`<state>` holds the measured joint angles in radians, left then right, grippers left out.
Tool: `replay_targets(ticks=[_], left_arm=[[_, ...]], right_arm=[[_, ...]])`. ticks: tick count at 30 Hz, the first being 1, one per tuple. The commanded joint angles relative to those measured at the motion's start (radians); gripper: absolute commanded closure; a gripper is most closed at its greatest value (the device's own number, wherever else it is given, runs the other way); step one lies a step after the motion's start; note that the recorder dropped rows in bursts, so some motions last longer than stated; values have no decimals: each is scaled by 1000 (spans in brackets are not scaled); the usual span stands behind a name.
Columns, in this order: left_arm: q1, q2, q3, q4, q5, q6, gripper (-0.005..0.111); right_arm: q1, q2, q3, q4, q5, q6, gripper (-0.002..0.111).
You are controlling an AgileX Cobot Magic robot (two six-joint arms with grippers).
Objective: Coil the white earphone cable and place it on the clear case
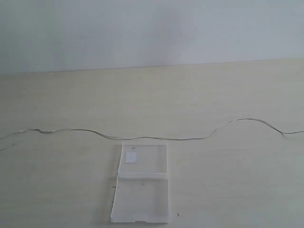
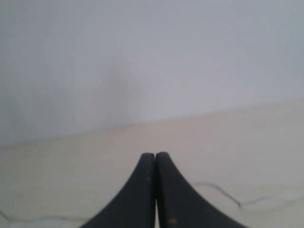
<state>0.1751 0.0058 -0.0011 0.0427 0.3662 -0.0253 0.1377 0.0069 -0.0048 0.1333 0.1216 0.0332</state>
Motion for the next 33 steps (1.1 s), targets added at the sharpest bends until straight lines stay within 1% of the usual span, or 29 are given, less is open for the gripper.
replay_targets(ticks=[1,8,10,11,13,18,23,29,33], left_arm=[[3,-6,1,-5,-7,5,107],[3,-6,1,-5,-7,5,107],[3,-6,1,-5,-7,5,107],[3,-6,1,-5,-7,5,107],[3,-6,1,-5,-7,5,107],[3,-6,1,-5,-7,5,107],[3,-6,1,-5,-7,5,107],[3,-6,1,-5,-7,5,107],[3,-6,1,-5,-7,5,107]], right_arm=[[-6,-7,5,-1,-195,-6,108],[-6,-7,5,-12,-321,-22,108],[-6,-7,5,-12,-282,-39,108],[-6,-7,-14,-12,-214,-39,108],[-6,-7,-60,-12,-136,-33,108],[-6,116,-222,-8,-92,-33,108],[-6,276,-409,-8,48,-33,108],[-6,327,-484,-8,25,-33,108],[-6,327,-484,-8,-57,-33,108]])
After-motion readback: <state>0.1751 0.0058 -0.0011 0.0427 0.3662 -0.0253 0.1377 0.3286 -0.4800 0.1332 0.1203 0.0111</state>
